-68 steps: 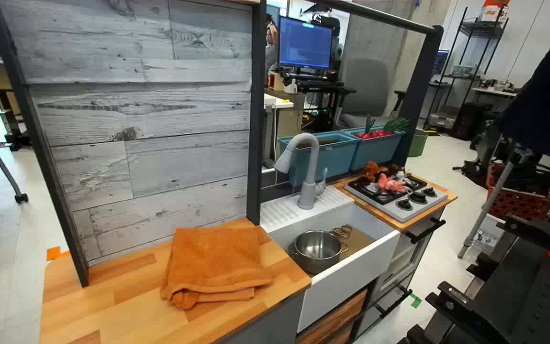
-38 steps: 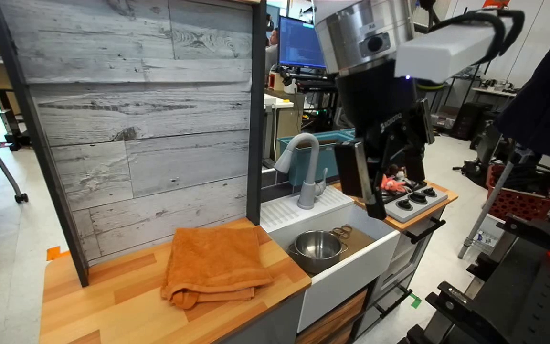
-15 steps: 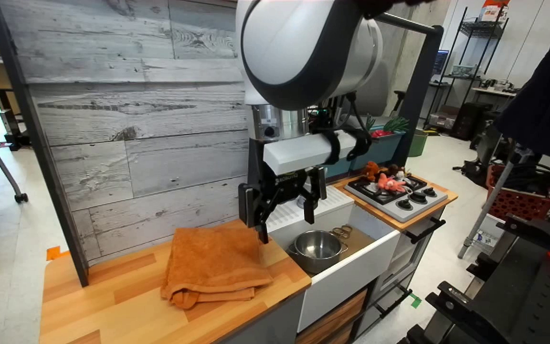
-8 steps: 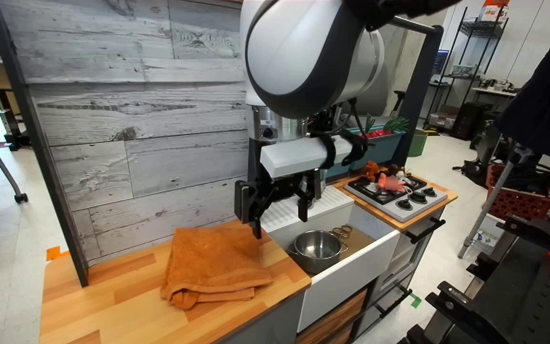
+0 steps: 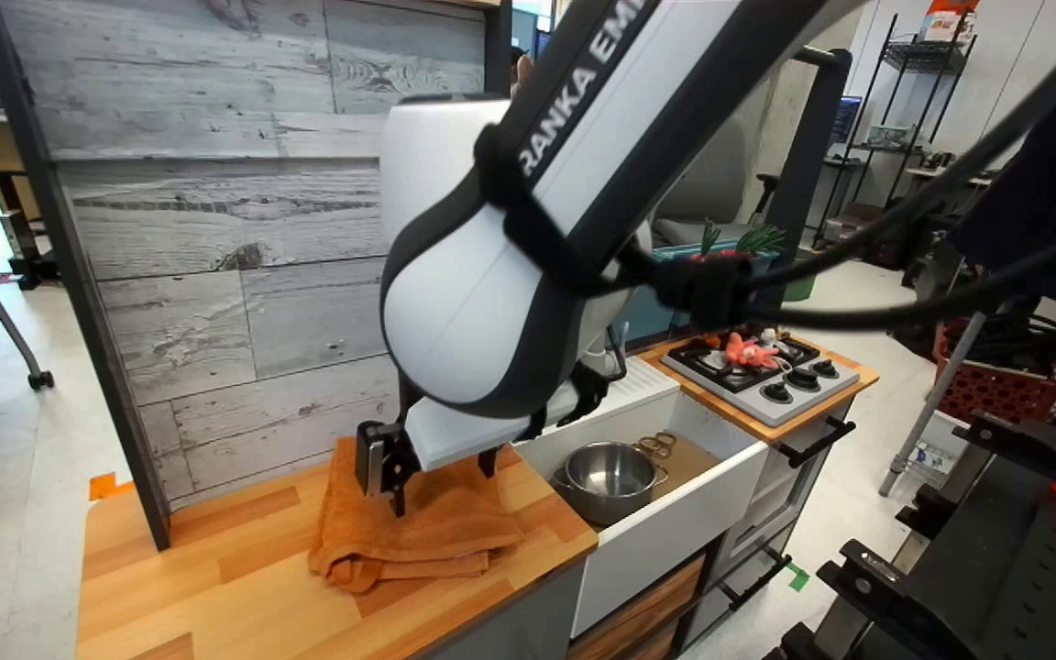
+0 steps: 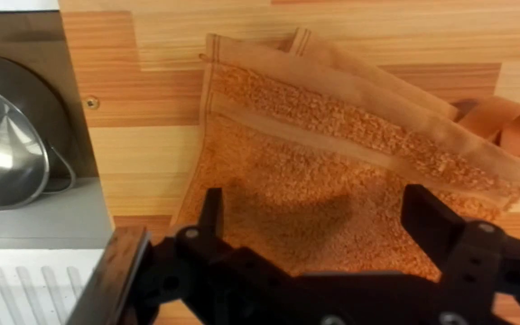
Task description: Use the towel to wipe the table, then put the dolls in the silver pot one at a time
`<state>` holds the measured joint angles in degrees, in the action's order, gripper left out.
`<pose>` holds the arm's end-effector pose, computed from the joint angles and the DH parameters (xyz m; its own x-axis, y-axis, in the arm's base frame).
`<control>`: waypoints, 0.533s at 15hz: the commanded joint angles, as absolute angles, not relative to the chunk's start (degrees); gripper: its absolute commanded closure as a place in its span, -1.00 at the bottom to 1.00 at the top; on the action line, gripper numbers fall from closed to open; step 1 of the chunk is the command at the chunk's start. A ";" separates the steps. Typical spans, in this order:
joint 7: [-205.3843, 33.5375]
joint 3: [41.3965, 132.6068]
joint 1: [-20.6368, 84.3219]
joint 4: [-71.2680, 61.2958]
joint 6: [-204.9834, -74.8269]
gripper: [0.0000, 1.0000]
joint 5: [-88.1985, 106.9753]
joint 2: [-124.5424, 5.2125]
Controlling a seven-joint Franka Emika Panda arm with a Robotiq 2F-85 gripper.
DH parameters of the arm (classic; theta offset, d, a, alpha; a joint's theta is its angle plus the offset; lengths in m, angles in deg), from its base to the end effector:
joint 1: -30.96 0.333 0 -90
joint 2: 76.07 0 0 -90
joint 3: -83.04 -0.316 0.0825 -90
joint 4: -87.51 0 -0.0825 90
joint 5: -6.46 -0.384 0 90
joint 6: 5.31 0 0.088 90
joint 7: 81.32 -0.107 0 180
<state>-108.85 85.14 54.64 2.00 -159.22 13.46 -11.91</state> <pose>0.6306 0.2572 0.0066 0.9943 0.0284 0.1031 0.0231 -0.9984 0.0526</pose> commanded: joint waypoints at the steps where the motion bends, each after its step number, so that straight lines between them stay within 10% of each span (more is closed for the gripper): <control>1: -107.94 86.07 55.50 4.67 -158.83 -1.00 11.71 -9.64; 8: -108.69 86.49 56.32 11.42 -157.94 -1.00 11.41 -3.22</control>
